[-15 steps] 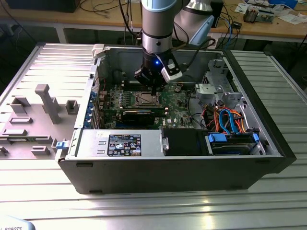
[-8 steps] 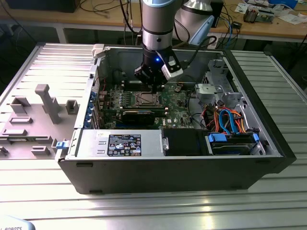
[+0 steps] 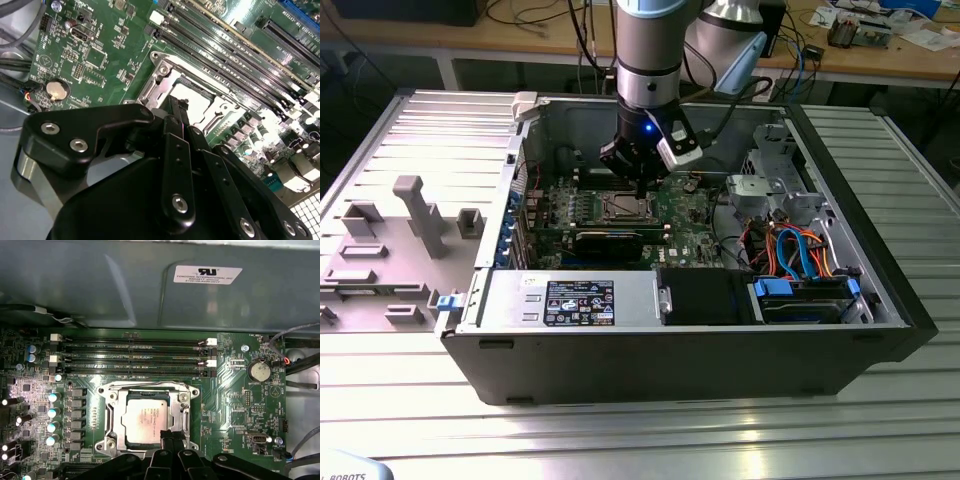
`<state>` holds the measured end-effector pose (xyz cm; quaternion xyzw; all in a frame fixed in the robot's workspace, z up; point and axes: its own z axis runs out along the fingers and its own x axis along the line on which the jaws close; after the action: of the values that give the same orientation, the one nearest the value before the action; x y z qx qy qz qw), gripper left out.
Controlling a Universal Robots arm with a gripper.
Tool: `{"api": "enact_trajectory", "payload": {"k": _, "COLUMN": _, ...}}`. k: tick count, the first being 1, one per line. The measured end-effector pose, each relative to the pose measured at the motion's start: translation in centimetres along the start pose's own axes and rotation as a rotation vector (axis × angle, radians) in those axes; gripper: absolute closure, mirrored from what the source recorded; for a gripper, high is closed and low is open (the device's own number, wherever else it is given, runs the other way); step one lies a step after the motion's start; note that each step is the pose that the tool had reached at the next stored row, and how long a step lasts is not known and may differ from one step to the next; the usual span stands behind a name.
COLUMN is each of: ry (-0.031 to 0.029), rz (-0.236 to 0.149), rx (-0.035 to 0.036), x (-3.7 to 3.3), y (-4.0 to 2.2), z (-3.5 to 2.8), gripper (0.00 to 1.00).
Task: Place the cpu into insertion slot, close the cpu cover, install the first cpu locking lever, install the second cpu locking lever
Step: 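Install the second cpu locking lever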
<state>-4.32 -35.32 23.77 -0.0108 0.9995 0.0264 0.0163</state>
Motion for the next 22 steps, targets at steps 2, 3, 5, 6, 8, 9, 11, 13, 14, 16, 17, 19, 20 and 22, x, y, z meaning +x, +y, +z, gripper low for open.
{"api": "enact_trajectory", "payload": {"k": 2, "ry": 0.0, "rz": 0.0, "rx": 0.0, "x": 0.0, "y": -0.01, "z": 0.0, "gripper": 0.89}}
{"api": "enact_trajectory", "payload": {"k": 3, "ry": -0.0001, "rz": 0.0, "rx": -0.0001, "x": 0.0, "y": -0.01, "z": 0.0, "gripper": 0.89}}
{"api": "enact_trajectory", "payload": {"k": 5, "ry": -0.0001, "rz": 0.0, "rx": 0.0, "x": 0.0, "y": -0.07, "z": 0.0, "gripper": 0.89}}
{"api": "enact_trajectory", "payload": {"k": 6, "ry": 0.0, "rz": 0.0, "rx": 0.0, "x": 0.0, "y": -0.1, "z": -0.01, "gripper": 0.89}}
{"api": "enact_trajectory", "payload": {"k": 8, "ry": -0.0001, "rz": 0.0, "rx": -0.0001, "x": 0.0, "y": -0.15, "z": -0.01, "gripper": 0.89}}
{"api": "enact_trajectory", "payload": {"k": 9, "ry": 0.0, "rz": 0.0, "rx": 0.0, "x": 0.0, "y": -0.18, "z": -0.01, "gripper": 0.89}}
{"api": "enact_trajectory", "payload": {"k": 11, "ry": 0.0, "rz": 0.0, "rx": 0.0, "x": 0.0, "y": -0.19, "z": -0.01, "gripper": 0.89}}
{"api": "enact_trajectory", "payload": {"k": 13, "ry": 0.0, "rz": 0.0, "rx": -0.0001, "x": 0.0, "y": -0.19, "z": -0.01, "gripper": 0.89}}
{"api": "enact_trajectory", "payload": {"k": 14, "ry": 0.0, "rz": 0.0, "rx": 0.0, "x": 0.0, "y": -0.2, "z": -0.01, "gripper": 0.89}}
{"api": "enact_trajectory", "payload": {"k": 16, "ry": -0.0001, "rz": 0.0, "rx": -0.0001, "x": 0.0, "y": -0.21, "z": -0.01, "gripper": 0.89}}
{"api": "enact_trajectory", "payload": {"k": 17, "ry": 0.0, "rz": 0.0, "rx": 0.0, "x": 0.0, "y": -0.21, "z": -0.01, "gripper": 0.89}}
{"api": "enact_trajectory", "payload": {"k": 19, "ry": 0.0, "rz": 0.0, "rx": 0.0001, "x": 0.0, "y": -0.28, "z": -0.02, "gripper": 0.89}}
{"api": "enact_trajectory", "payload": {"k": 20, "ry": 0.0001, "rz": 0.0, "rx": 0.0001, "x": 0.0, "y": -0.38, "z": -0.03, "gripper": 0.89}}
{"api": "enact_trajectory", "payload": {"k": 22, "ry": -0.0001, "rz": 0.0, "rx": -0.0002, "x": 0.02, "y": -0.74, "z": -0.04, "gripper": 0.89}}
